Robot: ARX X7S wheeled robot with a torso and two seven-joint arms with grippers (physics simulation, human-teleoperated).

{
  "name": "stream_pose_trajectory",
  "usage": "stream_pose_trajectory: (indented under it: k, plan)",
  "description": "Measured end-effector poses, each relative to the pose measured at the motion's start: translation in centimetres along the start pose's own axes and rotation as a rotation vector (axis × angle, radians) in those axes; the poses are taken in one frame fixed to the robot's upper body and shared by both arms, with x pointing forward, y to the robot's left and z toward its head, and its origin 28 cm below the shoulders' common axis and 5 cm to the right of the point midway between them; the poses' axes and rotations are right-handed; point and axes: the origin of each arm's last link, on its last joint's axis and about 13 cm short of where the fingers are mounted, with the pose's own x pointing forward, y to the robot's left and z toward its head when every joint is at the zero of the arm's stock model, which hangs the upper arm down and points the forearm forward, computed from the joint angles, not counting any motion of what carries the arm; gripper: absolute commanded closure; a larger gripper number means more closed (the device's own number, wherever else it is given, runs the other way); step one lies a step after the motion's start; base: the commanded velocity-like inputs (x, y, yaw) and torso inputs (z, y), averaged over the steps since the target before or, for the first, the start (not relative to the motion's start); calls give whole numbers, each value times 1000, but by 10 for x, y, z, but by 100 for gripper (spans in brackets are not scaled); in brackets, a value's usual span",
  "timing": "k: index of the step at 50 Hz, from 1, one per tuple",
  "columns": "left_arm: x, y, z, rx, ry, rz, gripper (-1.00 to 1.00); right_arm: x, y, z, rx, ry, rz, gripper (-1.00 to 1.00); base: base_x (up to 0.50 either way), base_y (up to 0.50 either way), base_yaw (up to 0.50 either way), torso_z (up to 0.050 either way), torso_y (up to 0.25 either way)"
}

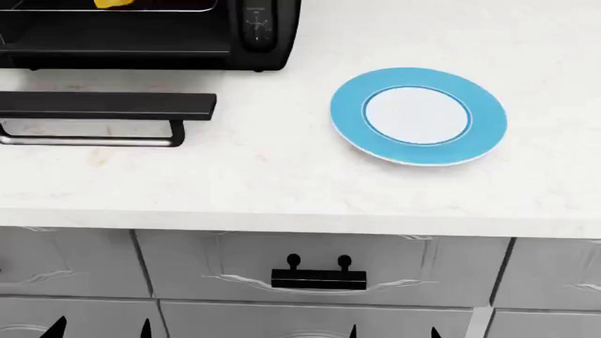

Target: Pick the bread from the rack and place it on the plate on the counter.

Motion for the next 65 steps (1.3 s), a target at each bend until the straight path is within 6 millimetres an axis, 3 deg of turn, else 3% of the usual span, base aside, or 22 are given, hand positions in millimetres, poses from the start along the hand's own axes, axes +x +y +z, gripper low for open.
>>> stream_pose_trajectory:
  k: [13,28,47,56,65]
  plan:
    - [-3,0,1,20,-17,-3,-100,0,0,1,-13,3,6,-100,0,0,0,6,0]
    - [-22,-3,40,71,-115,-23,-100,-12,-3,34,-52,-71,12,-100,0,0,0,20,0]
    - [-41,3,112,132,-242,-38,-100,-22,-9,95,-114,-148,13,-100,0,0,0,50,1]
    - [-47,7,135,161,-269,-45,-100,-23,-8,129,-147,-194,21,-100,0,0,0,50,2]
    - [-51,10,148,181,-297,-44,-100,-30,-9,148,-171,-237,9,-100,0,444,0,50,2]
